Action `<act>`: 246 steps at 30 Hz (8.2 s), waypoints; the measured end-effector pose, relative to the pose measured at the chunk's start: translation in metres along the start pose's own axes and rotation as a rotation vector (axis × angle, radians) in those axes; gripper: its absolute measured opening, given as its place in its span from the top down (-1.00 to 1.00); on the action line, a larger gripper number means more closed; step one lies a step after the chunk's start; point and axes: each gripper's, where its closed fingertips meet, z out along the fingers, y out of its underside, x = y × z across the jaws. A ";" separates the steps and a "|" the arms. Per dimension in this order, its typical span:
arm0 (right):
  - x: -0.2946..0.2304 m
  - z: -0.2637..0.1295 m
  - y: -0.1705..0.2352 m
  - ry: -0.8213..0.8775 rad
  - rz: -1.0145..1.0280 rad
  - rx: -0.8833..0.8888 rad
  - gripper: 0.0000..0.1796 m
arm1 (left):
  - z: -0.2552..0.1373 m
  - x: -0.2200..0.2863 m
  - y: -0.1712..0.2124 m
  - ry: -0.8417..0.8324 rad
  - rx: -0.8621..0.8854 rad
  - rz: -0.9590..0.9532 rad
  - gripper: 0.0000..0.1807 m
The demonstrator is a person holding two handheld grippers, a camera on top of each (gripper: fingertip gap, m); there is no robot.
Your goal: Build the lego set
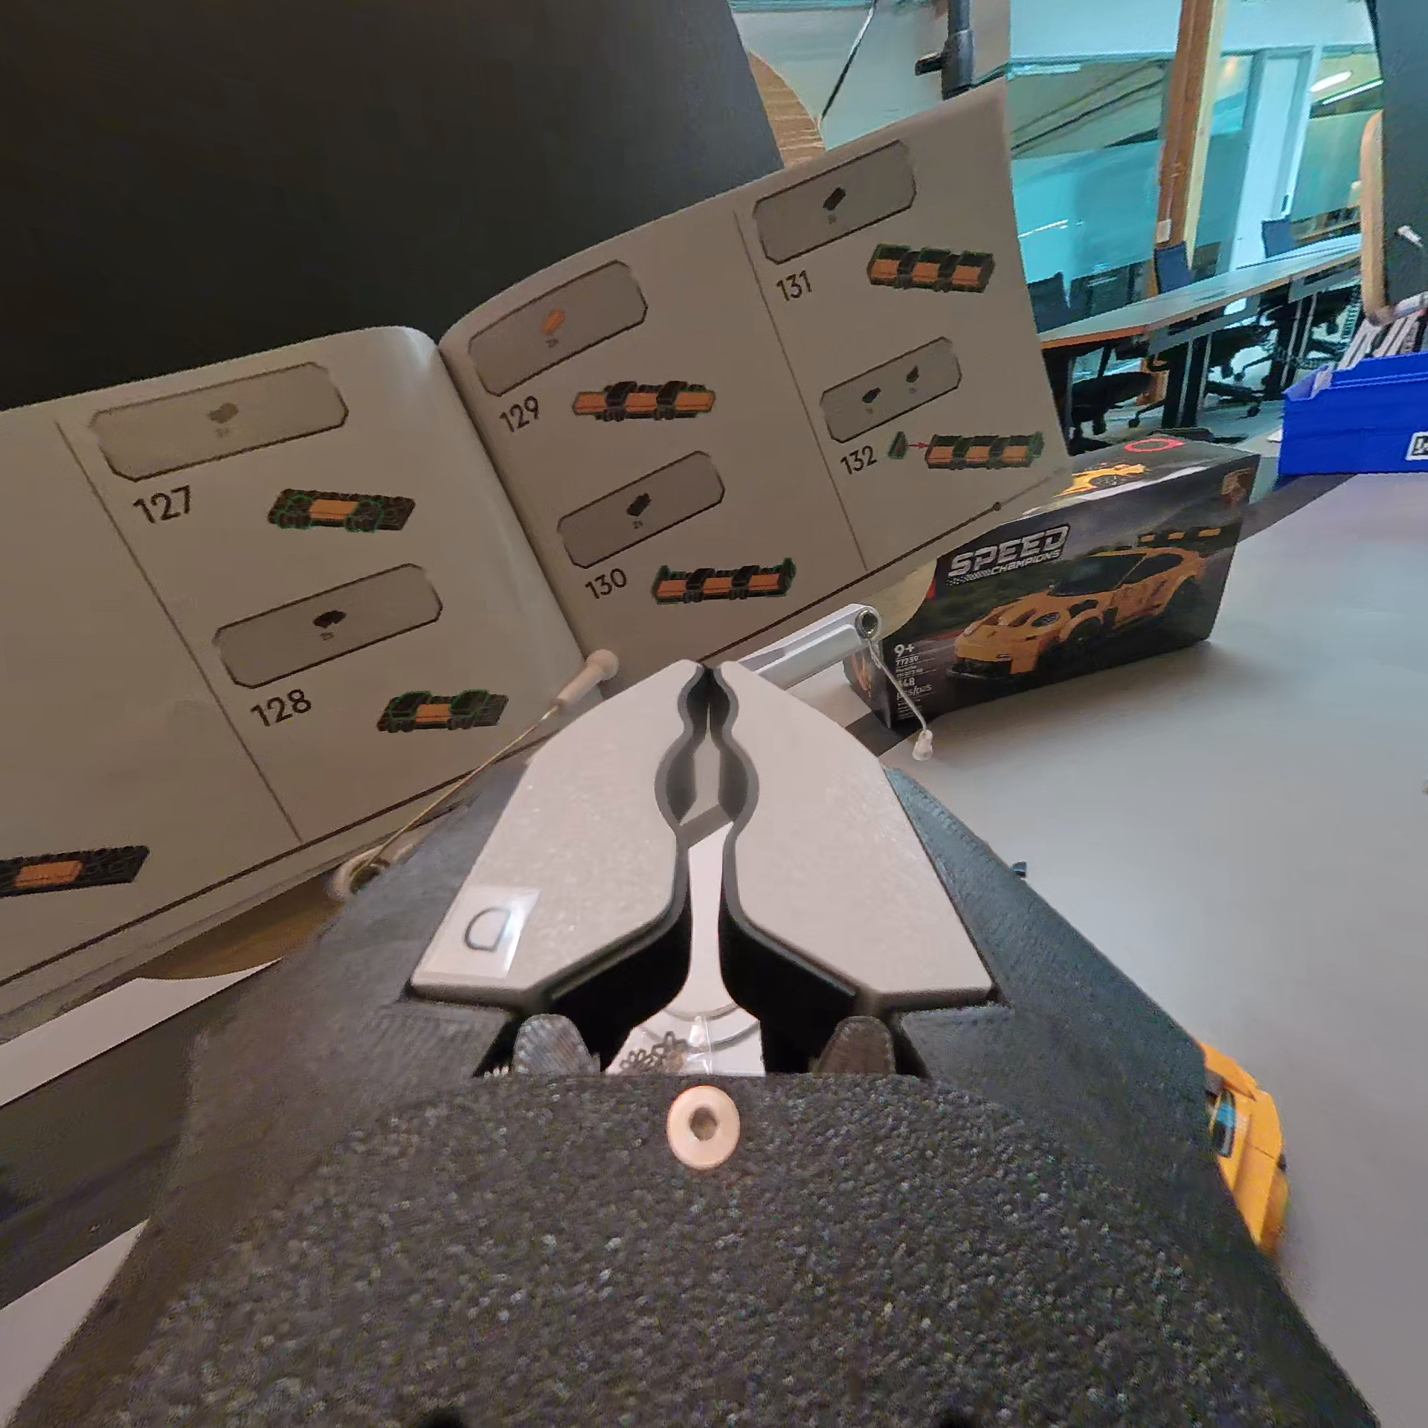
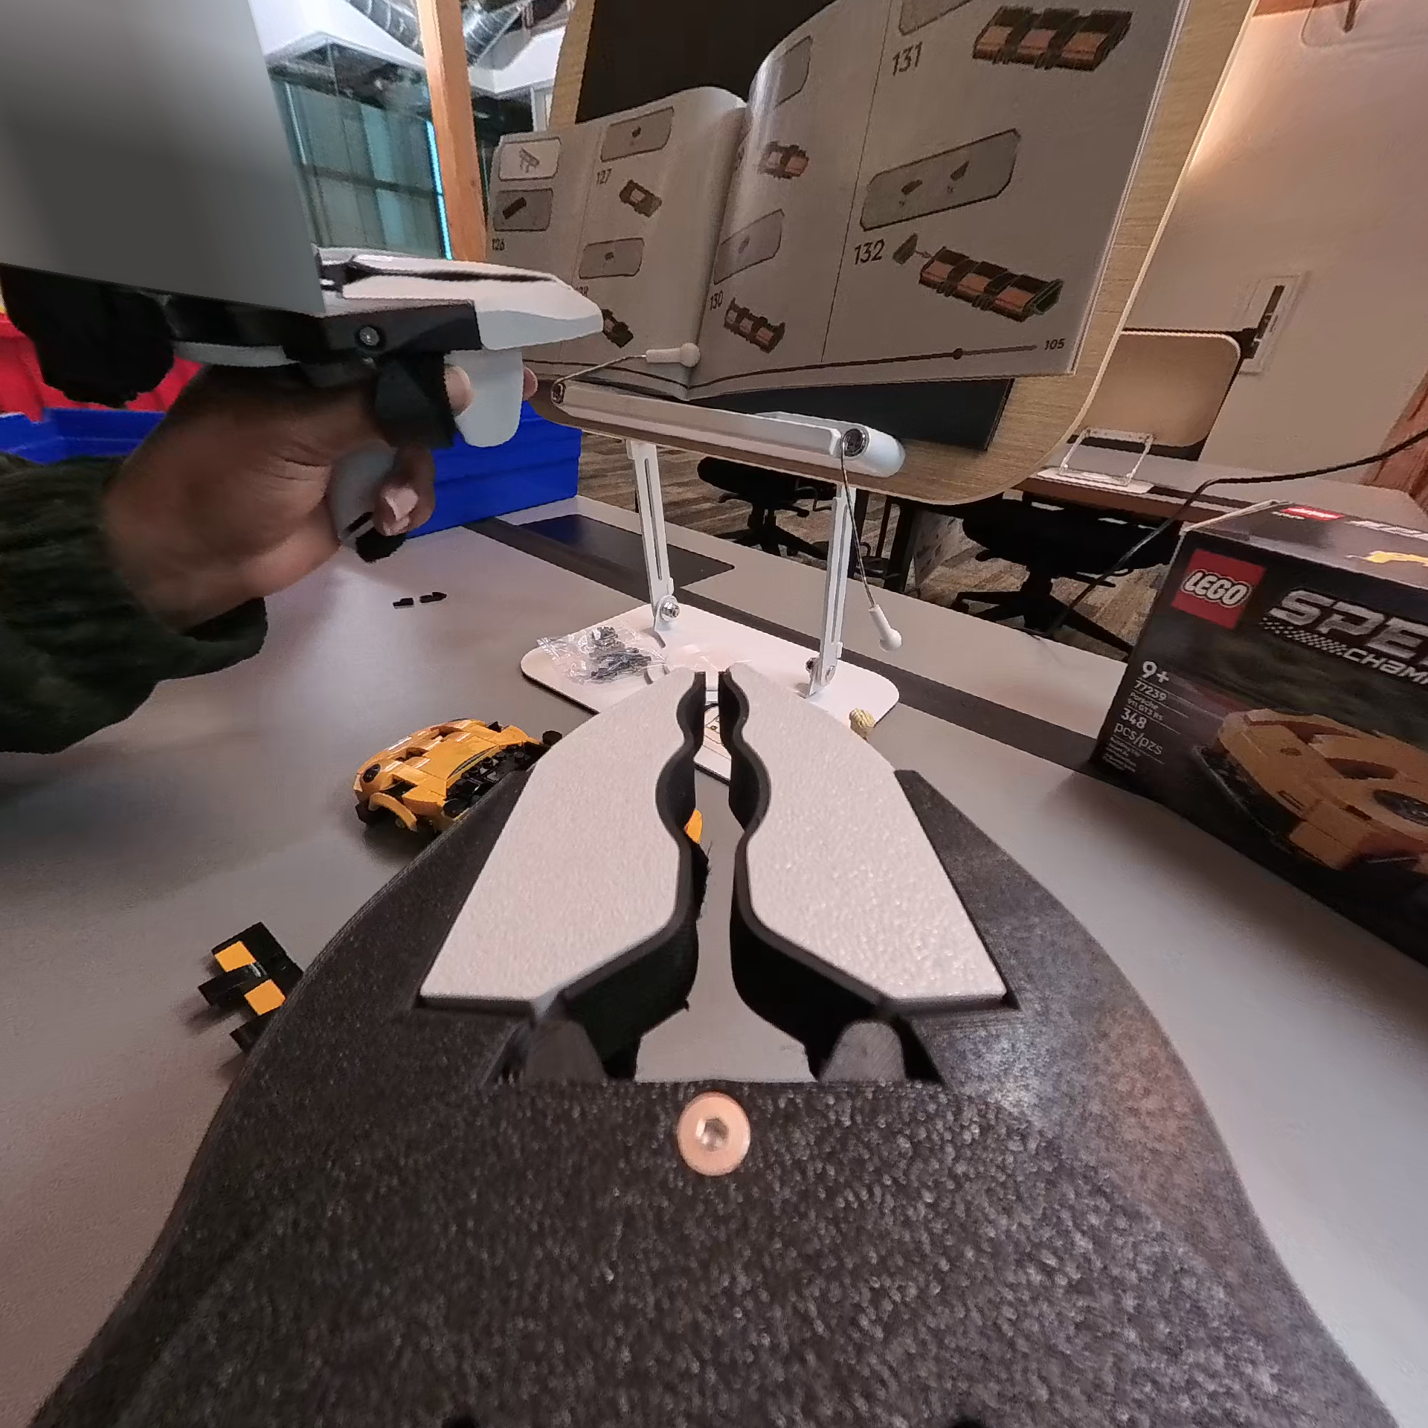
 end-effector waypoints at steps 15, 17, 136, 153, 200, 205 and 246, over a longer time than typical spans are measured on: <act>0.001 -0.001 -0.002 0.008 0.001 0.009 0.97 | 0.000 0.020 0.000 0.060 -0.005 -0.020 1.00; 0.001 -0.001 -0.002 0.008 0.001 0.009 0.97 | 0.001 0.020 0.001 0.063 -0.008 -0.020 1.00; -0.161 -0.011 0.103 -0.811 -0.298 -0.866 0.92 | -0.172 0.162 0.163 0.998 -0.708 0.169 0.82; -0.160 -0.010 0.114 -0.876 -0.115 -1.077 1.00 | -0.172 0.162 0.163 1.002 -0.697 0.168 0.82; -0.180 -0.018 0.114 -0.713 -0.214 -0.874 1.00 | -0.201 0.167 0.148 1.127 -0.705 0.091 0.81; -0.179 -0.020 0.116 -0.711 -0.213 -0.924 1.00 | -0.201 0.167 0.148 1.128 -0.703 0.093 0.81; -0.178 -0.062 0.116 -0.415 -0.171 -0.924 0.67 | -0.183 0.180 0.151 1.253 -0.571 0.263 0.41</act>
